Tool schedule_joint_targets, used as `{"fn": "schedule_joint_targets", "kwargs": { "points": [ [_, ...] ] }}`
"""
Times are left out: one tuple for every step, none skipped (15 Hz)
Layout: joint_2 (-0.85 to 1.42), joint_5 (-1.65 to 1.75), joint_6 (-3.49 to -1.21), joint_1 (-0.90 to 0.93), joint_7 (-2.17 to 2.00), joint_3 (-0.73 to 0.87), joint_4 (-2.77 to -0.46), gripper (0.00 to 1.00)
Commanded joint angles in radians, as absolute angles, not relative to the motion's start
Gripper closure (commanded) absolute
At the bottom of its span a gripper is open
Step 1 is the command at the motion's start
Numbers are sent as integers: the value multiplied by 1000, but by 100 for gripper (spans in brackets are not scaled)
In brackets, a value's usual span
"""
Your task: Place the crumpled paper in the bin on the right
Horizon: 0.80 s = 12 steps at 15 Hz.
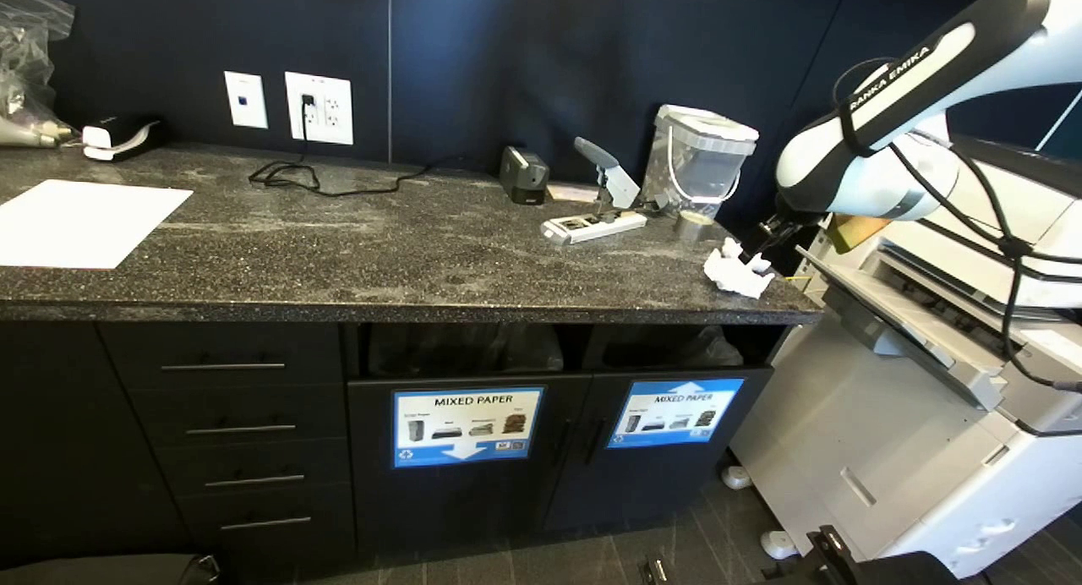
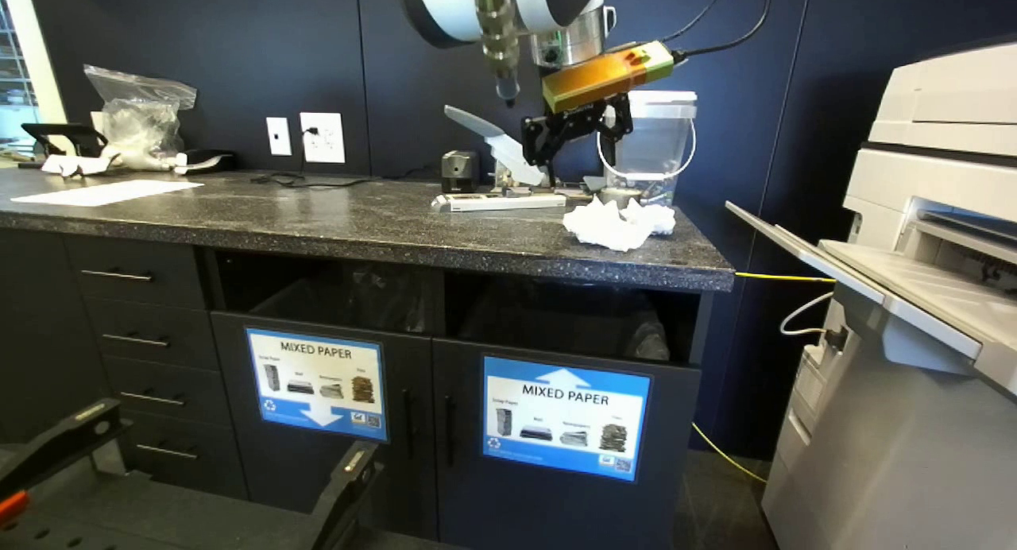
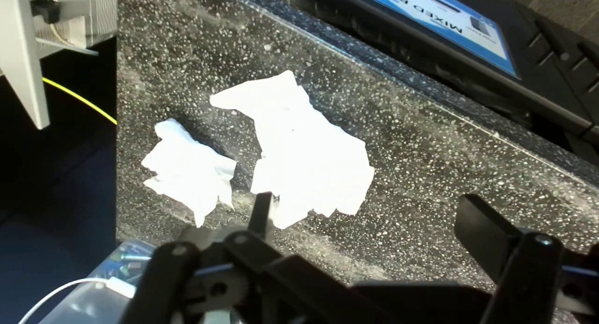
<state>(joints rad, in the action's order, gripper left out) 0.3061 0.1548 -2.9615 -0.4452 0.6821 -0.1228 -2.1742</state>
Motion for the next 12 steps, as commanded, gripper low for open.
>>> {"fn": "schedule_joint_targets", "kwargs": {
  "points": [
    [407, 60, -2937, -574, 895, -260, -2072, 0],
    [439, 54, -2927, -598, 931, -284, -2046, 0],
    [466, 57, -2914, -614, 961, -298, -2025, 0],
    [495, 61, -2895, -635, 990, -311, -1995, 0],
    [512, 31, -2881, -610, 1031, -283, -1975, 0],
    [530, 35, -2870, -606, 1045, -275, -1958, 0],
    [544, 30, -2859, -606, 1069, -268, -1942, 0],
    [561, 26, -2849, -606, 1090, -263, -1922, 0],
    [571, 31, -2849, -591, 1094, -246, -1910, 0],
    [581, 31, -2845, -590, 1109, -244, -1896, 0],
    [590, 28, -2842, -594, 1124, -244, -1881, 0],
    [596, 32, -2846, -587, 1129, -238, -1873, 0]
  ]
}}
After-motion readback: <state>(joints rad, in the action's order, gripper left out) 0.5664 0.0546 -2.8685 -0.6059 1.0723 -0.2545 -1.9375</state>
